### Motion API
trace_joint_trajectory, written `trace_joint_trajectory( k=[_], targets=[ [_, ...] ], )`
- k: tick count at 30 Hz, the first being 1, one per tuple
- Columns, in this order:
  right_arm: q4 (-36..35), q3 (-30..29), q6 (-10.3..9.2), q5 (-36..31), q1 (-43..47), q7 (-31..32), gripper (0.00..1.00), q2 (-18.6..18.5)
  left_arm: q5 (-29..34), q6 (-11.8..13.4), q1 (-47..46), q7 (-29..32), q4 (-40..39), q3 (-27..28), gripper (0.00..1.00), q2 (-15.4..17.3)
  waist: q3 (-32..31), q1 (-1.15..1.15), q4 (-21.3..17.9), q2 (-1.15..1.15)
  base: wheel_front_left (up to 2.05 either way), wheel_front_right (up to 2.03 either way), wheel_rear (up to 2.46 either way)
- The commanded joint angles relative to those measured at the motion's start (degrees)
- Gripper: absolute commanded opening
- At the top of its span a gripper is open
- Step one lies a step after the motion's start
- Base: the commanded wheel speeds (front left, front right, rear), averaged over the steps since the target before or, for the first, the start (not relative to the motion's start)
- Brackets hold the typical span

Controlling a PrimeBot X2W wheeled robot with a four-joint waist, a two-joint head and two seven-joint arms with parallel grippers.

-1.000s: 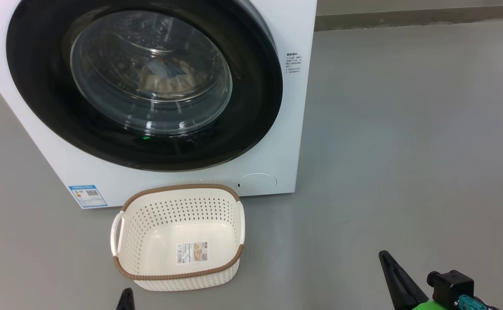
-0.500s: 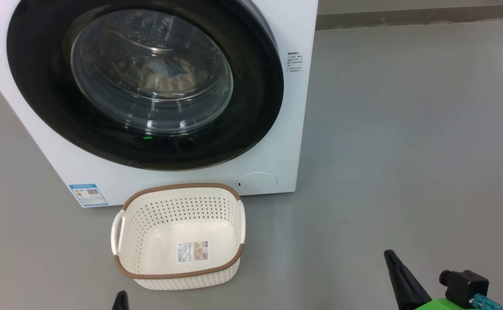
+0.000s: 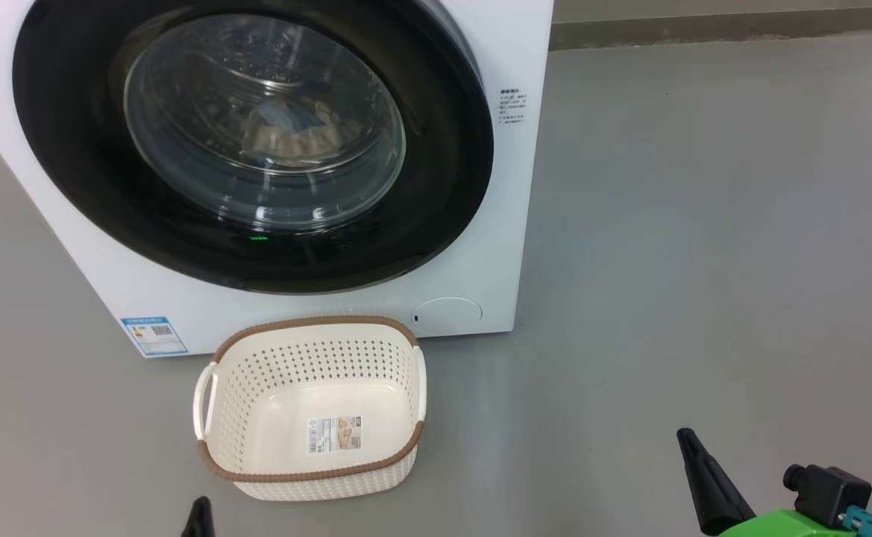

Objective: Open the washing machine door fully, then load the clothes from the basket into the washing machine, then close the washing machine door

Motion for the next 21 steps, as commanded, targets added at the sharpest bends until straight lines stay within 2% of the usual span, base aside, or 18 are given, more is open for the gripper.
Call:
trace_joint_trajectory(
  k=[1, 21],
  targets=[
    [-1.2, 0.0, 0.02, 1.6, -2.6, 0.2, 0.00, -0.6, -1.6, -0.7, -2.7, 0.4, -1.0, 1.3, 0.00, 0.5, 0.0, -0.01, 0.0, 0.00, 0.00, 0.00, 0.00],
    [-0.3, -1.0, 0.03, 15.0, -4.0, 2.2, 0.00, -0.9, -14.0, -3.4, -4.8, 3.0, -0.3, 4.2, 0.00, 0.4, 0.2, -0.01, 0.2, 0.00, 0.00, 0.00, 0.00]
  ],
)
